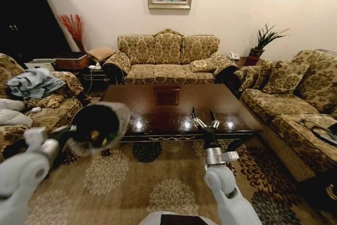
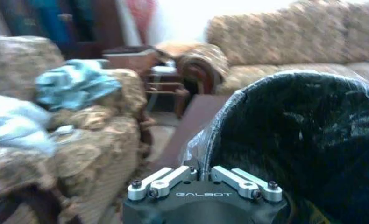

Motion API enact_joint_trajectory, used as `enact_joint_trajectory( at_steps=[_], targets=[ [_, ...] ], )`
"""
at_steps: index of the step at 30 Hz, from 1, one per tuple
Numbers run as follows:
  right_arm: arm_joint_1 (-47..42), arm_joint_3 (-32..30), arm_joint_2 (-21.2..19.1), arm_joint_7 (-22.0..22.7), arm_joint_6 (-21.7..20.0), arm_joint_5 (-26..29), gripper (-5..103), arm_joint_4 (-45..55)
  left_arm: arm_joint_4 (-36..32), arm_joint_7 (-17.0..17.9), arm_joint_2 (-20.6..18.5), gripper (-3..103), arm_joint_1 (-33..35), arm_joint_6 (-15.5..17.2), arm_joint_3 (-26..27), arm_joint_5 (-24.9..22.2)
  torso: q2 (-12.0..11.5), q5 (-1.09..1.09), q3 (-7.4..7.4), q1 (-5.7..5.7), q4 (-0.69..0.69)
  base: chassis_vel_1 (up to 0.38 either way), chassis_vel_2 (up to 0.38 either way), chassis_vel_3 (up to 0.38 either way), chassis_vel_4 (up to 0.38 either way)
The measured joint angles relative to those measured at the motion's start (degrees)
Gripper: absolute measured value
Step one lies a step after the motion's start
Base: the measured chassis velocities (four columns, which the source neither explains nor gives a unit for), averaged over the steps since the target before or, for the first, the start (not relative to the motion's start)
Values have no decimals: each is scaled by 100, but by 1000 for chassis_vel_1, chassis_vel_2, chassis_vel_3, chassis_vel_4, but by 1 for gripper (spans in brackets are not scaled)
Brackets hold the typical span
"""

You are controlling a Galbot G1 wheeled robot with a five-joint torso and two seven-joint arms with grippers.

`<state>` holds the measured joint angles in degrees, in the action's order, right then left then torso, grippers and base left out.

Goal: Move to the front of the table and place the trash on the table into the trash bin.

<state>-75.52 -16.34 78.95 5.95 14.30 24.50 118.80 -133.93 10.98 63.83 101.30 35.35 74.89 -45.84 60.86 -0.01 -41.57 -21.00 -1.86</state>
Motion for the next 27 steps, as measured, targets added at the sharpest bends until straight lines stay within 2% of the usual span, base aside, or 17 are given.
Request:
enact_joint_trajectory(
  at_steps=[2,3,4,7,8,11,13,15,16,19,20,24,25,27],
  targets=[
    [58,14,6,-5,50,55,100,-93,-211,19,453,0,108,-48,239,-20,0,5,1,1,1,-49,73,39,-41],
    [58,14,6,-5,50,55,100,-93,-211,19,453,0,108,-48,239,-20,0,5,1,1,1,-49,73,29,-35],
    [77,21,6,-18,82,100,100,-138,-262,53,676,0,137,-67,337,-42,0,6,2,3,5,0,0,0,0],
    [92,51,-18,-72,220,254,100,-280,-41,145,1109,0,149,-166,565,-83,3,0,5,12,3,0,0,0,0],
    [92,51,-18,-72,220,254,100,-280,-41,145,1109,0,149,-166,565,-83,3,0,5,12,3,0,0,0,0],
    [71,-67,26,-166,314,450,100,-439,569,283,1377,0,62,-242,806,-263,3,-1,4,11,1,0,0,0,0],
    [58,-112,24,-194,325,500,100,-469,794,322,1418,0,14,-253,870,-355,3,-1,4,9,0,0,0,0,0],
    [30,-180,-35,-227,362,583,100,-505,1352,400,1385,0,-79,-299,882,-594,2,0,3,8,1,0,0,0,0],
    [30,-180,-35,-227,362,583,100,-505,1352,400,1385,0,-79,-299,882,-594,2,0,3,8,1,0,0,0,0],
    [-55,-436,-125,-289,407,614,100,-507,2195,416,1175,0,-154,-429,697,-723,3,0,3,9,2,0,0,0,0],
    [-55,-436,-125,-289,407,614,100,-507,2195,416,1175,0,-154,-429,697,-723,3,0,3,9,2,0,0,0,0],
    [-300,-858,-150,-538,529,460,100,-389,3796,422,710,0,-555,-675,120,-630,3,-1,3,9,4,0,0,0,0],
    [-300,-858,-150,-538,529,460,100,-389,3796,422,710,0,-555,-675,120,-630,3,-1,3,9,4,0,0,0,0],
    [-421,-1047,-217,-550,555,451,100,-270,4471,386,529,0,-766,-776,-155,-513,2,-3,3,8,2,0,0,0,0]
  ],
)
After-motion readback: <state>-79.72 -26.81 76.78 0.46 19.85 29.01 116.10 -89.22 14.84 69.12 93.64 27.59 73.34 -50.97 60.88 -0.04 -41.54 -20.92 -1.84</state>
